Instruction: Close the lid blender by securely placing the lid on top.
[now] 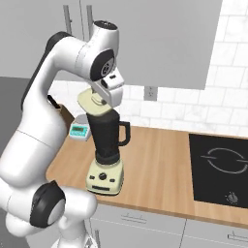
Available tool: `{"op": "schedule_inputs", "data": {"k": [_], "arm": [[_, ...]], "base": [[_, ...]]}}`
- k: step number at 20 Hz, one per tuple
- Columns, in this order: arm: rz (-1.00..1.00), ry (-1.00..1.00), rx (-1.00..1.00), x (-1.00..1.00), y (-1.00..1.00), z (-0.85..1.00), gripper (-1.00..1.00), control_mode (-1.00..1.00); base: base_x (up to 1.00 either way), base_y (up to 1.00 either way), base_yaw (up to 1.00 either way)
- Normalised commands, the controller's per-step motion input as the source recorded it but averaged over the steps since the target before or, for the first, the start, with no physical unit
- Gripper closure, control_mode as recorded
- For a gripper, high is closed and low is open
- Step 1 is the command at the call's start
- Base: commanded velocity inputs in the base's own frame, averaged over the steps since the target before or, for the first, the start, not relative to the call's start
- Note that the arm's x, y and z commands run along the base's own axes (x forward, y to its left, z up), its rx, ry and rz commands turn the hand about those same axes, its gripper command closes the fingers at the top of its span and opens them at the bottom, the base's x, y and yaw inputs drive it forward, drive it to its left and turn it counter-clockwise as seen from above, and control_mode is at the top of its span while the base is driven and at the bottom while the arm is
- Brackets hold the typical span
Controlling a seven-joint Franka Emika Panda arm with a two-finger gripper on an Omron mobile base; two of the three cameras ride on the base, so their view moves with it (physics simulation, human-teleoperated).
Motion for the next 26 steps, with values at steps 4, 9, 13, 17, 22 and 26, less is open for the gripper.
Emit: {"op": "schedule_inputs", "data": {"k": [4, 9, 13, 17, 22, 26], "arm": [[0.13, 0.20, -0.03, 0.33, 0.01, -0.07, 1.00, -1.00], [0.09, 0.14, -0.09, 0.22, 0.00, 0.00, 1.00, -1.00], [0.02, 0.00, -0.03, 0.00, 0.08, -0.04, 1.00, -1.00], [0.05, 0.00, -0.01, 0.00, 0.00, -0.16, 1.00, -1.00], [0.04, 0.00, 0.00, 0.17, 0.00, -0.02, 1.00, -1.00], [0.02, 0.01, -0.10, 0.26, 0.00, -0.07, 1.00, -1.00]], "base": [[0.00, 0.00, 0.00], [0.00, 0.00, 0.00], [0.00, 0.00, 0.00], [0.00, 0.00, 0.00], [0.00, 0.00, 0.00], [0.00, 0.00, 0.00]]}}
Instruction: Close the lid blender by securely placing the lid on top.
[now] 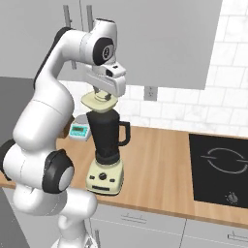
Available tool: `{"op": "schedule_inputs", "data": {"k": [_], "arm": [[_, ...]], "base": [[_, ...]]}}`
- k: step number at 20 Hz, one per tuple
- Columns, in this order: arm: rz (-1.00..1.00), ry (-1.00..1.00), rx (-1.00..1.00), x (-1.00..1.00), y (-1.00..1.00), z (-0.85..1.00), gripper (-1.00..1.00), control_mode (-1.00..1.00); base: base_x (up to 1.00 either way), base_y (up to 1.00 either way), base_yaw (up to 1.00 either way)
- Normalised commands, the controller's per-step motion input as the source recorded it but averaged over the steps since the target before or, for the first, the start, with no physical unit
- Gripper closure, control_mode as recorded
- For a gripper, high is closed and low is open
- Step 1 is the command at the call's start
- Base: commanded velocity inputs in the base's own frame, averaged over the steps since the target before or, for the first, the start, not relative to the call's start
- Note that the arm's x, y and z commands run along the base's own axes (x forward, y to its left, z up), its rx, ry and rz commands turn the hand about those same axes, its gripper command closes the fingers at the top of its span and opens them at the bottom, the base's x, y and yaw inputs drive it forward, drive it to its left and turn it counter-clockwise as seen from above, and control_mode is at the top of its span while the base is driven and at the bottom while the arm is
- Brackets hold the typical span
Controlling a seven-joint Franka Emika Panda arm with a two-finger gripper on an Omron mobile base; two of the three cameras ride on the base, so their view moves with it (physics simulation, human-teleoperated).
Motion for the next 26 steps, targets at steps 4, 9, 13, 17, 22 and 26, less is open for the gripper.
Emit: {"op": "schedule_inputs", "data": {"k": [4, 9, 13, 17, 22, 26], "arm": [[0.00, 0.02, -0.21, 0.02, 0.00, -0.22, 1.00, -1.00], [0.00, 0.00, -0.05, 0.00, 0.00, -0.05, 1.00, -1.00], [0.00, 0.00, 0.01, -0.01, -0.06, -0.21, 1.00, -1.00], [0.00, 0.00, 0.06, -0.04, -0.02, -0.12, 1.00, -1.00], [0.00, 0.01, 0.01, 0.00, 0.00, -0.05, 1.00, -1.00], [0.00, 0.03, 0.00, 0.00, 0.00, -0.18, 1.00, -1.00]], "base": [[0.00, 0.00, 0.00], [0.00, 0.00, 0.00], [0.00, 0.00, 0.00], [0.00, 0.00, 0.00], [0.00, 0.00, 0.00], [0.00, 0.00, 0.00]]}}
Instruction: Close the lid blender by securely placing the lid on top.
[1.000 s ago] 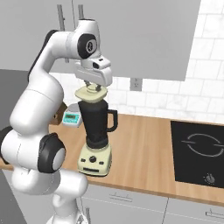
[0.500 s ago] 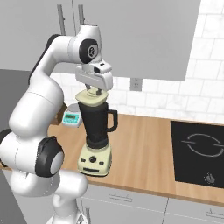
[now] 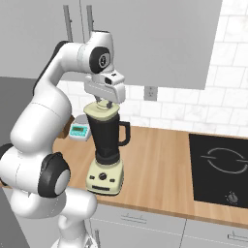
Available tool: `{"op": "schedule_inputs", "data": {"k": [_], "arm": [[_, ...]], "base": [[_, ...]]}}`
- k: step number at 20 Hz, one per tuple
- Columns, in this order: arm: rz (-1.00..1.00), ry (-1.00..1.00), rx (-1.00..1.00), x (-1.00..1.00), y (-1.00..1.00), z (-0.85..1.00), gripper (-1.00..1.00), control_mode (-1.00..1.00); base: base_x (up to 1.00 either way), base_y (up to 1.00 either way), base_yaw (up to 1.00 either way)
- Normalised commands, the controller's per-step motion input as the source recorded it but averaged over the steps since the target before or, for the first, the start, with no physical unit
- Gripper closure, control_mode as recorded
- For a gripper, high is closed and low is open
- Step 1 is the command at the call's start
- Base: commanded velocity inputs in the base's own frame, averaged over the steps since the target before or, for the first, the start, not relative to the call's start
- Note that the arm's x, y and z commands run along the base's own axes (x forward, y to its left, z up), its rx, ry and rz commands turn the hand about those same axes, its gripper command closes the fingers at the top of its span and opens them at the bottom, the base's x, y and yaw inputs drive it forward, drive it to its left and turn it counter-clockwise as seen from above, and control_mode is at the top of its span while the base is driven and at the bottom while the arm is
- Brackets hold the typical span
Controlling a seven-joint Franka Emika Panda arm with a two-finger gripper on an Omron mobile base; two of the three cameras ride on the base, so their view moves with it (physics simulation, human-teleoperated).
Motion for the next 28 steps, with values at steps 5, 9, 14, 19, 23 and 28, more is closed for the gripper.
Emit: {"op": "schedule_inputs", "data": {"k": [5, 9, 14, 19, 23, 28], "arm": [[0.00, 0.04, 0.00, -0.01, 0.00, -0.24, 1.00, -1.00], [0.00, 0.00, 0.01, 0.00, 0.00, -0.10, 1.00, -1.00], [-0.02, 0.00, 0.07, 0.00, 0.00, 0.00, 1.00, -1.00], [-0.15, -0.02, 0.04, 0.00, 0.00, 0.00, 1.00, -1.00], [-0.16, 0.00, 0.01, 0.00, 0.00, 0.00, 1.00, -1.00], [-0.18, 0.00, 0.00, 0.01, 0.00, 0.00, 1.00, -1.00]], "base": [[0.00, 0.00, 0.00], [0.00, 0.00, 0.00], [0.00, 0.00, 0.00], [0.00, 0.00, 0.00], [0.00, 0.00, 0.00], [0.00, 0.00, 0.00]]}}
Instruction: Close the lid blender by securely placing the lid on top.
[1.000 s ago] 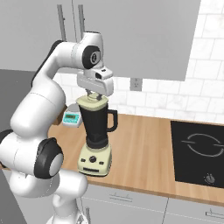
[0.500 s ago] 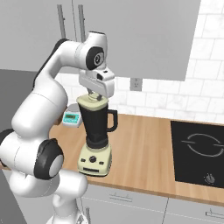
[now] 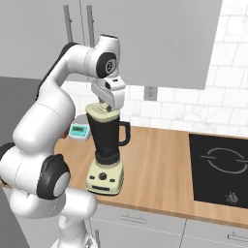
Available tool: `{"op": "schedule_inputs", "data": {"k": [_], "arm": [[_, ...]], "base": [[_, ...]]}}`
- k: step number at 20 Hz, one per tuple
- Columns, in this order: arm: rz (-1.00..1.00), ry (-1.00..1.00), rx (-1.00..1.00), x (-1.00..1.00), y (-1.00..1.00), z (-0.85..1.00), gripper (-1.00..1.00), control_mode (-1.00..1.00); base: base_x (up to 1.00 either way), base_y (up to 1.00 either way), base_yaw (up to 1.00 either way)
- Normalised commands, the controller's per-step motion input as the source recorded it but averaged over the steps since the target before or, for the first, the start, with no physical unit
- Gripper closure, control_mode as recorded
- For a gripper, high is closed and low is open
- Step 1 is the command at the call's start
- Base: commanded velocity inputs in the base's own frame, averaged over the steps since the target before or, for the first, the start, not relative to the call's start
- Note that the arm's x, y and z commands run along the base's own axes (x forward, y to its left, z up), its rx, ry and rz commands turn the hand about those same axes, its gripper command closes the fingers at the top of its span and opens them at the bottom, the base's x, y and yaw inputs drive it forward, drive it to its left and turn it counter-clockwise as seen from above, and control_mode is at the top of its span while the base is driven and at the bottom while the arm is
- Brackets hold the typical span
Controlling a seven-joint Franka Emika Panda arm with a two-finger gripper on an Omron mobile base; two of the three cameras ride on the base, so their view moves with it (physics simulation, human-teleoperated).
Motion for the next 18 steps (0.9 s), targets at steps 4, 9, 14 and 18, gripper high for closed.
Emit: {"op": "schedule_inputs", "data": {"k": [4, 9, 14, 18], "arm": [[-0.14, 0.00, -0.03, 0.06, 0.00, 0.00, 1.00, -1.00], [-0.07, 0.00, -0.08, 0.22, 0.01, -0.01, 1.00, -1.00], [0.02, 0.04, -0.19, 0.01, 0.06, -0.35, 1.00, -1.00], [0.09, 0.04, -0.17, -0.27, 0.01, -0.28, 1.00, -1.00]], "base": [[0.00, 0.00, 0.00], [0.00, 0.00, 0.00], [0.00, 0.00, 0.00], [0.00, 0.00, 0.00]]}}
